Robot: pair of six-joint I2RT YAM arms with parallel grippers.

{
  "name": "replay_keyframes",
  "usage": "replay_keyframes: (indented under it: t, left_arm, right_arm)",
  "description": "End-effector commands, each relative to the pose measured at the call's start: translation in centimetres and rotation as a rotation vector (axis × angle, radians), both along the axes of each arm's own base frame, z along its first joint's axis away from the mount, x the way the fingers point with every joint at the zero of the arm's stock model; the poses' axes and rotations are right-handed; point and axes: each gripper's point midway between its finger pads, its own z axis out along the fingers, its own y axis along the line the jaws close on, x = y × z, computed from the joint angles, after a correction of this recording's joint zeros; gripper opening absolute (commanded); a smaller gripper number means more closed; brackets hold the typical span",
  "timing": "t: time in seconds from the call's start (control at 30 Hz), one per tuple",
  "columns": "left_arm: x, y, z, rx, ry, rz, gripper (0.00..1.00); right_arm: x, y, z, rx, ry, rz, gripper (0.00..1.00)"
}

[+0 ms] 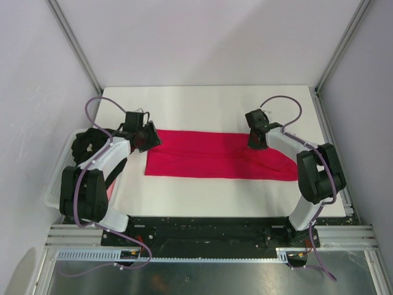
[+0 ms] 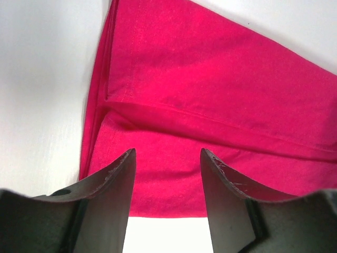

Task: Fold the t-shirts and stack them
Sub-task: Fold the other side of the tshirt into a rectangle

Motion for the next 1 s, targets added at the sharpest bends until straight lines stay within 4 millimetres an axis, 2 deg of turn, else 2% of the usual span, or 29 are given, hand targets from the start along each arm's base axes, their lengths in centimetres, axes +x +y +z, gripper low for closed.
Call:
replay_keyframes:
  t: [0.0, 0.27, 0.37, 0.47, 0.57, 0.7, 0.77, 0.87, 0.97]
  left_arm:
    - [0.1, -0.8, 1.3, -0.013, -0.047, -0.042, 0.56]
    - [-0.1, -1.4, 1.3, -0.022, -0.047, -0.059, 0.57]
    - [-0.1, -1.7, 1.3, -0.026, -0.046, -0.069, 0.56]
    - [-0.2, -2.0, 1.3, -0.030, -0.043, -0.079, 0.57]
    - [-0.3, -2.3, 1.3, -0.033, -0.042, -0.087, 0.57]
    - [-0.3, -2.7, 1.3, -0.036, -0.043, -0.098, 0.57]
    - [-0.4, -2.9, 1.3, -0.037, -0.041, -0.104, 0.57]
    - [-0.5, -3.5, 1.2, -0.043, -0.037, -0.120, 0.57]
    - [-0.9, -5.3, 1.3, -0.062, -0.030, -0.175, 0.57]
  right_arm:
    - [-1.3, 0.7, 2.3, 0.010, -0.026, -0.029, 0.06]
    - [-5.3, 2.7, 0.5, 0.124, 0.026, -0.005, 0.08]
    - [-6.4, 3.4, 0.1, 0.159, 0.031, 0.016, 0.17]
    - [-7.0, 3.5, 1.0, 0.170, 0.011, 0.036, 0.30]
    - [-7.0, 3.0, 3.5, 0.175, -0.054, 0.044, 0.40]
    - [-6.7, 0.7, 6.9, 0.163, -0.155, 0.005, 0.44]
    - [-6.4, -0.9, 7.8, 0.145, -0.185, -0.030, 0.44]
    - [-5.7, -3.7, 8.0, 0.098, -0.201, -0.092, 0.45]
    - [-4.8, -6.3, 7.0, 0.074, -0.177, -0.158, 0.44]
